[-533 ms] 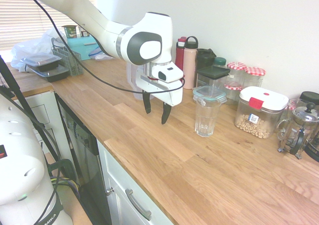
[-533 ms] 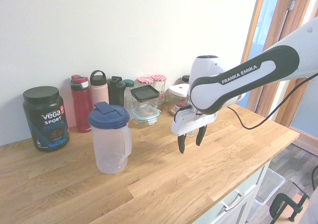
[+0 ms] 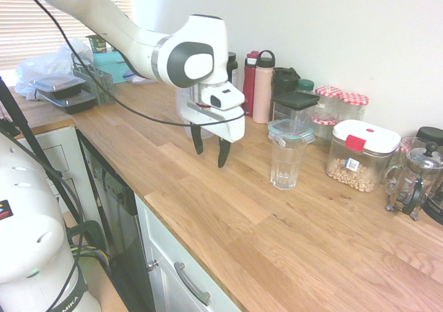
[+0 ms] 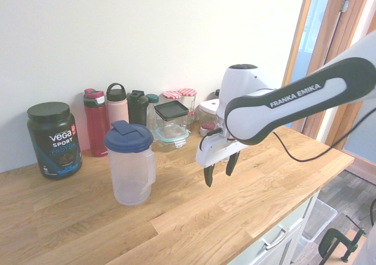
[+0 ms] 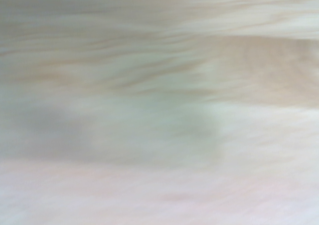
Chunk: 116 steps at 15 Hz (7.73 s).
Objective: Pour me some water
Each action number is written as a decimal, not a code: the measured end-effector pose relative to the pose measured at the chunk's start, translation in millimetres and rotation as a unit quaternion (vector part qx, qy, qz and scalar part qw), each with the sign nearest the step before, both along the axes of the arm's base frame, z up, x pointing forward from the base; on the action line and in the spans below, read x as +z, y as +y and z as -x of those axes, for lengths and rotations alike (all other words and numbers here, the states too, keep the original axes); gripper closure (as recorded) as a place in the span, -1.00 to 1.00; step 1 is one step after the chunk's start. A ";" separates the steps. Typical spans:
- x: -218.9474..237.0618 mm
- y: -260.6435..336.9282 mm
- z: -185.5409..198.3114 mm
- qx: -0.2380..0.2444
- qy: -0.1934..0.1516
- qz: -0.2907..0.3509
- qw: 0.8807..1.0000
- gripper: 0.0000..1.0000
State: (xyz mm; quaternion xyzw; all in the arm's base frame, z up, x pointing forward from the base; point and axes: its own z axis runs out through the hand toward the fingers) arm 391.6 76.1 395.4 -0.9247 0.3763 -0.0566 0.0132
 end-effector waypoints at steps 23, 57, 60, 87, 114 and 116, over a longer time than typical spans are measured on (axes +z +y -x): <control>51.5 183.7 -46.1 0.043 -0.191 0.005 0.981 1.00; 127.4 -5.7 111.6 0.070 -0.149 0.014 0.986 1.00; 150.6 -92.7 144.9 0.126 -0.137 0.006 0.982 1.00; 164.8 -207.6 -43.8 0.021 0.212 0.079 0.974 1.00; 132.3 -224.0 122.3 -0.019 -0.042 0.009 0.999 1.00; 111.6 -220.6 141.9 -0.051 -0.079 0.011 0.996 1.00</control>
